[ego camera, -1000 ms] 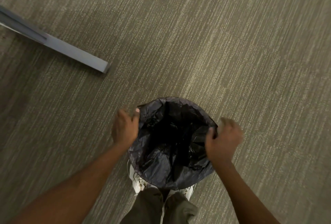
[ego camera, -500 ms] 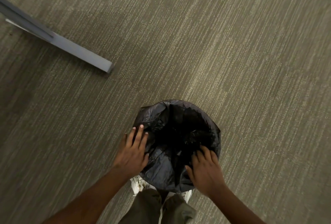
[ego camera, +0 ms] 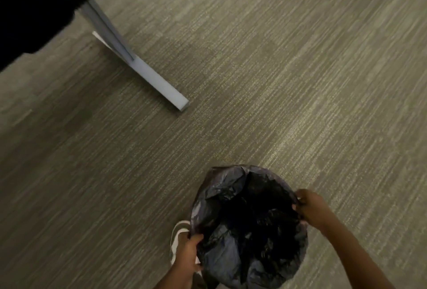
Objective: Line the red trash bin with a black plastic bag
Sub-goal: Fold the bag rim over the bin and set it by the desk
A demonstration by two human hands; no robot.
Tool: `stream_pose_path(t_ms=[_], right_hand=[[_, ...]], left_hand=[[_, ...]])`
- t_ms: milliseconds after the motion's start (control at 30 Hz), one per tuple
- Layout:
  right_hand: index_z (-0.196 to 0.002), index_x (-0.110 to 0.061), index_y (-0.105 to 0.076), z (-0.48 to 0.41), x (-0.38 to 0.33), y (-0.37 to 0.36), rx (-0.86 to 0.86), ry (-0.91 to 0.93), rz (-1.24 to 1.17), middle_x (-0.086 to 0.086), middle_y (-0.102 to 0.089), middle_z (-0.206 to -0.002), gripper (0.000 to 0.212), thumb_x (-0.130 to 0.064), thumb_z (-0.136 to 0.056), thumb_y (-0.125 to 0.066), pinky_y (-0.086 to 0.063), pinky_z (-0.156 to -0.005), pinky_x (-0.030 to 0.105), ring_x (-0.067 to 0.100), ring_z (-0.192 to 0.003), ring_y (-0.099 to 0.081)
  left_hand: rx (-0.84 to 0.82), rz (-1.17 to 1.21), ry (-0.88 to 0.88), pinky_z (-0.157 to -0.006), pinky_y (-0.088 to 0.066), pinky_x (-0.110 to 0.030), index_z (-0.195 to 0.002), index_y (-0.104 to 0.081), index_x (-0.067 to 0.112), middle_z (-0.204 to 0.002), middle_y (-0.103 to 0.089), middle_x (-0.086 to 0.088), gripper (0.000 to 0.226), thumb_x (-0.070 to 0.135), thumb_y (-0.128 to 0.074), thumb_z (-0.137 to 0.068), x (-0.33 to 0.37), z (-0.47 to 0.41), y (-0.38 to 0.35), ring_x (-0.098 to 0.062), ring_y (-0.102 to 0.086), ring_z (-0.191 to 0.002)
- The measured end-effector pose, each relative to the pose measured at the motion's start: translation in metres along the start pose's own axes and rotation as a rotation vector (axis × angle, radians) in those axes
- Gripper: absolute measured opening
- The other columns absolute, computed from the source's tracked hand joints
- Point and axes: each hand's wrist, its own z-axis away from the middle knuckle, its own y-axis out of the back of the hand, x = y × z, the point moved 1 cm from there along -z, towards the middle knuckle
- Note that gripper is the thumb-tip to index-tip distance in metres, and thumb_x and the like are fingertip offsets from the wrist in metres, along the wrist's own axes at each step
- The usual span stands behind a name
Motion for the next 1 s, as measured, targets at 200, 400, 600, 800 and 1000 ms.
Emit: stream_pose_path(t_ms=[200,400,600,800,1000], right_hand=[[-0.075,-0.016,-0.053,0.001,-0.051,-0.012,-0.036,0.147,0.213,0.008,-0.06,-0.079,0.013,-0.014,-0.083,-0.062,-0.042,-0.067,0.031,0.029,-0.08,-0.061],[-0.09,-0.002,-0.06,-0.012,-0.157,-0.033,-0.015,0.278,0.163,0.019,-0.066,-0.091,0.011,-0.013,-0.088,-0.057,-0.043,-0.071,0.032,0.034,-0.091,-0.064],[-0.112,-0.002,-0.059,-0.022,-0.252,-0.05,0.023,0.397,0.184,0.021,-0.065,-0.109,0.027,-0.017,-0.091,-0.053,-0.047,-0.086,0.037,0.035,-0.104,-0.061],[-0.096,0.005,-0.061,-0.039,-0.299,-0.066,0.081,0.527,0.271,0.026,-0.066,-0.1,0.021,-0.011,-0.09,-0.049,-0.039,-0.066,0.032,0.037,-0.091,-0.063],[-0.09,-0.003,-0.062,-0.045,-0.296,-0.073,0.117,0.552,0.394,0.024,-0.068,-0.1,0.014,-0.007,-0.09,-0.049,-0.037,-0.064,0.031,0.037,-0.091,-0.064]], left_hand=[[0.204,-0.18,-0.25,-0.097,-0.046,-0.055,-0.121,-0.051,-0.005,-0.113,-0.06,-0.019,0.091,0.026,-0.07,-0.038,0.026,-0.01,0.032,-0.036,-0.058,-0.108],[0.371,-0.287,-0.313,-0.096,-0.044,-0.045,-0.119,-0.044,-0.01,-0.12,-0.053,-0.032,0.059,-0.001,-0.074,-0.069,0.091,-0.013,0.08,-0.043,-0.053,-0.111],[0.48,-0.385,-0.404,-0.109,-0.032,-0.047,-0.137,-0.025,-0.016,-0.141,-0.033,-0.037,0.077,0.006,-0.07,-0.079,0.139,-0.02,0.116,-0.047,-0.036,-0.13],[0.535,-0.363,-0.38,-0.098,-0.04,-0.051,-0.131,-0.031,-0.009,-0.13,-0.04,-0.035,0.074,0.012,-0.074,-0.074,0.164,-0.031,0.131,-0.049,-0.042,-0.118],[0.468,-0.425,-0.353,-0.106,-0.034,-0.049,-0.14,-0.019,-0.007,-0.138,-0.034,-0.033,0.093,0.02,-0.076,-0.072,0.155,-0.043,0.125,-0.048,-0.036,-0.127]])
